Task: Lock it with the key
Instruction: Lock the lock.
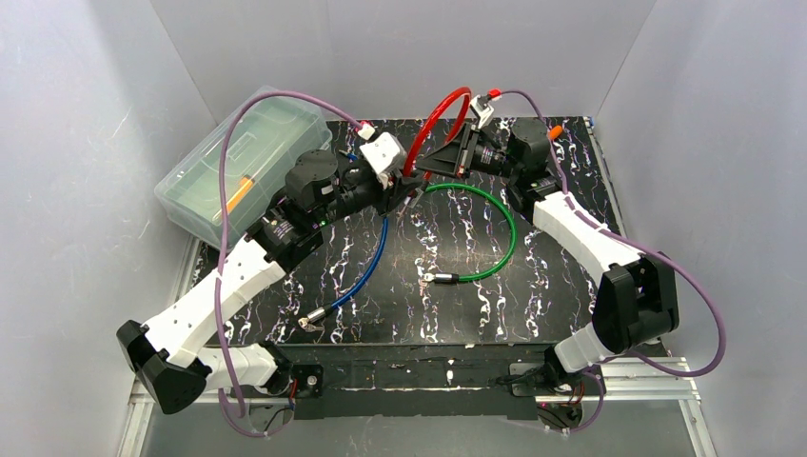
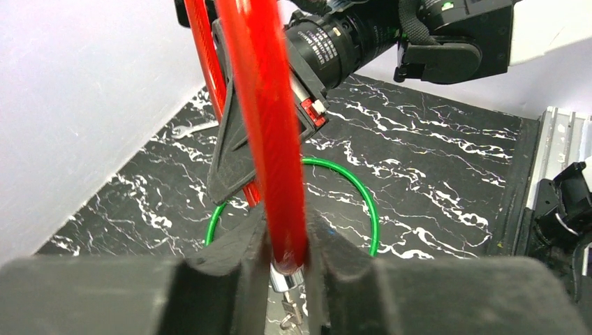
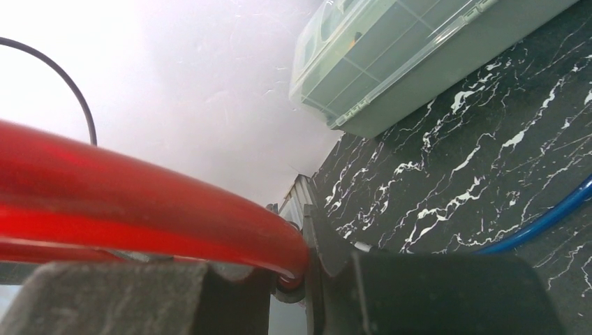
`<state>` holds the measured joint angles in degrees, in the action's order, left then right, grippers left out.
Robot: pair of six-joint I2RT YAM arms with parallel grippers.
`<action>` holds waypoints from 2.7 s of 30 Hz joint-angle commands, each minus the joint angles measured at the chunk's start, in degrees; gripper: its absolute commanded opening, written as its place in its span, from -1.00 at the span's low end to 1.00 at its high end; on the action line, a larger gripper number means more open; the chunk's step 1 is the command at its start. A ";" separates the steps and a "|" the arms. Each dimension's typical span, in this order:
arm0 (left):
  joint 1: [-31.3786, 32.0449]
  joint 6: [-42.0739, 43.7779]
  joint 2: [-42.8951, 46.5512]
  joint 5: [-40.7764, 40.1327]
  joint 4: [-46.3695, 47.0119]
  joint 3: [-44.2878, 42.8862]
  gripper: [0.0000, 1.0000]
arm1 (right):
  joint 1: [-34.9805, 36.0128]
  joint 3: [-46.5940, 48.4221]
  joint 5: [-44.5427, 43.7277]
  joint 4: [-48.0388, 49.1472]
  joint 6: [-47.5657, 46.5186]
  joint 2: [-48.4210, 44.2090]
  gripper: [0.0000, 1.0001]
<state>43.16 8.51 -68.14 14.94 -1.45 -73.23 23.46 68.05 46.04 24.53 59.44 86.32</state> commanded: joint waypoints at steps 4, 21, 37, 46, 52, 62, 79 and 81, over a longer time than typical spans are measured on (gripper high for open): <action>-1.48 -3.26 0.35 -2.13 -4.43 -1.04 -0.38 | -0.17 2.53 -0.58 -0.57 -1.87 -1.55 -0.97; -4.06 -13.02 7.82 3.07 -8.20 3.76 0.28 | -1.04 2.37 -3.55 -5.49 -2.57 -0.89 -0.97; -4.30 -11.60 0.11 1.01 -12.69 4.87 -0.08 | -1.32 2.20 -5.35 -8.01 -2.74 -1.20 -0.97; -4.13 -12.41 -1.97 1.10 -11.91 4.71 -0.07 | -1.32 1.84 -5.44 -8.01 -2.76 -1.23 -0.97; -3.75 -12.69 -2.69 -0.40 -12.44 4.50 0.00 | -1.34 1.82 -5.62 -7.93 -2.66 -1.15 -0.97; -2.99 -13.15 -5.71 -2.18 -16.21 1.51 -0.12 | -1.32 1.43 -5.23 -6.13 -1.24 -0.83 -0.97; -7.83 -23.19 -4.82 12.08 -12.69 2.12 -0.98 | -1.31 0.27 -4.20 -4.44 -0.98 -1.85 -0.97; -8.81 -25.41 -4.88 15.22 -10.90 2.78 -1.00 | -1.32 -0.12 -3.97 -3.39 -0.19 -2.02 -0.97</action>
<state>36.29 -12.12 -75.02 22.90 -16.32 -70.24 22.24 67.70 40.66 15.20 57.49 86.32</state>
